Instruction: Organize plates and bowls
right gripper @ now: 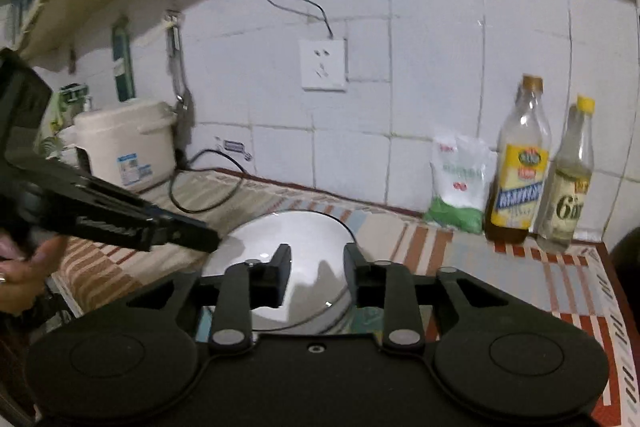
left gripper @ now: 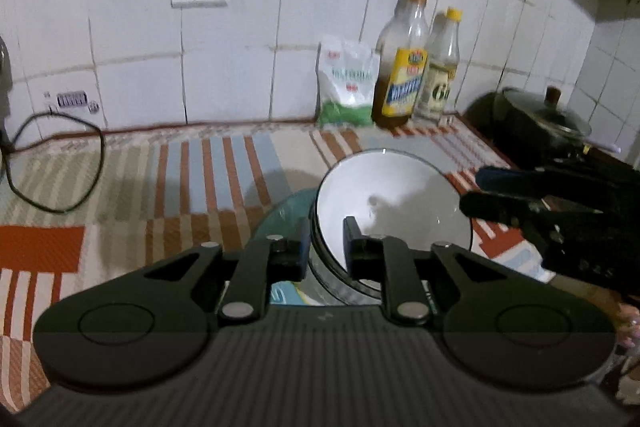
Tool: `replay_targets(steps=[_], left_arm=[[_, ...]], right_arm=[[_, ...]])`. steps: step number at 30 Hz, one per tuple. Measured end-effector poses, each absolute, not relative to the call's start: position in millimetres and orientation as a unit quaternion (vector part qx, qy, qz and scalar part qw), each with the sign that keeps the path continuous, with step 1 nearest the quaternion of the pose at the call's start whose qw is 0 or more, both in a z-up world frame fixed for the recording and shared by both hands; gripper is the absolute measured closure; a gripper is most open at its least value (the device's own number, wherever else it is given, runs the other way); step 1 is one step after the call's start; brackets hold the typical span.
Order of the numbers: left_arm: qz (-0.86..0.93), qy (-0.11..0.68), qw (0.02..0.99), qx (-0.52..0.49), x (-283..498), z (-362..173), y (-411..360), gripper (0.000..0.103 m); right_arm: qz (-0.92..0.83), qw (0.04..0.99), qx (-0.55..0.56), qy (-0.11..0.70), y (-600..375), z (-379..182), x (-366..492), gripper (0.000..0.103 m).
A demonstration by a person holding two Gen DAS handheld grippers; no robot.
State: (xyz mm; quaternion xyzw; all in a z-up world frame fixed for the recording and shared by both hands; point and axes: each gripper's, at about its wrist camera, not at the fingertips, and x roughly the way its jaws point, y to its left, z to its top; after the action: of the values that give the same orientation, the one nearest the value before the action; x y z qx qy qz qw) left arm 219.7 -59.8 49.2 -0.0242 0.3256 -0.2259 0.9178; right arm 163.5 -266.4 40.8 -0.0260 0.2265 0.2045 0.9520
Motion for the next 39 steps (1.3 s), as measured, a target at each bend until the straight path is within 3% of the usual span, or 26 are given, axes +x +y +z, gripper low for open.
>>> replay_targets(steps=[13,15,17,22,29,31,32,33,39], left_arm=[[-0.216,0.266,0.938,-0.047,168,43,-36,0.070],[-0.211,0.250,0.944,-0.038,154,46,-36,0.067],[-0.205,0.232,0.950,-0.027,139,48,-38,0.056],[-0.182,0.232,0.955,-0.011,108,51,-37,0.046],[-0.173,0.203,0.964,-0.015,62,55,-33,0.030],[-0.170,0.197,0.965,-0.017,50,54,-30,0.026],[-0.166,0.195,0.967,-0.013,44,54,-30,0.020],[-0.162,0.193,0.968,-0.007,39,54,-29,0.017],[-0.128,0.185,0.974,0.012,21,51,-26,0.004]], right_arm=[[0.154,0.969,-0.005,0.193,-262,21,117,0.058],[0.150,0.971,-0.005,0.184,-260,23,106,0.050],[0.147,0.974,-0.008,0.172,-257,25,93,0.042],[0.119,0.978,-0.022,0.170,-248,27,57,0.041],[0.100,0.986,-0.011,0.136,-243,37,8,0.029],[0.089,0.987,-0.011,0.132,-241,37,-2,0.021],[0.084,0.988,-0.015,0.128,-240,37,-7,0.010],[0.077,0.989,-0.020,0.121,-239,37,-13,0.006],[0.056,0.991,-0.024,0.123,-236,38,-36,0.001]])
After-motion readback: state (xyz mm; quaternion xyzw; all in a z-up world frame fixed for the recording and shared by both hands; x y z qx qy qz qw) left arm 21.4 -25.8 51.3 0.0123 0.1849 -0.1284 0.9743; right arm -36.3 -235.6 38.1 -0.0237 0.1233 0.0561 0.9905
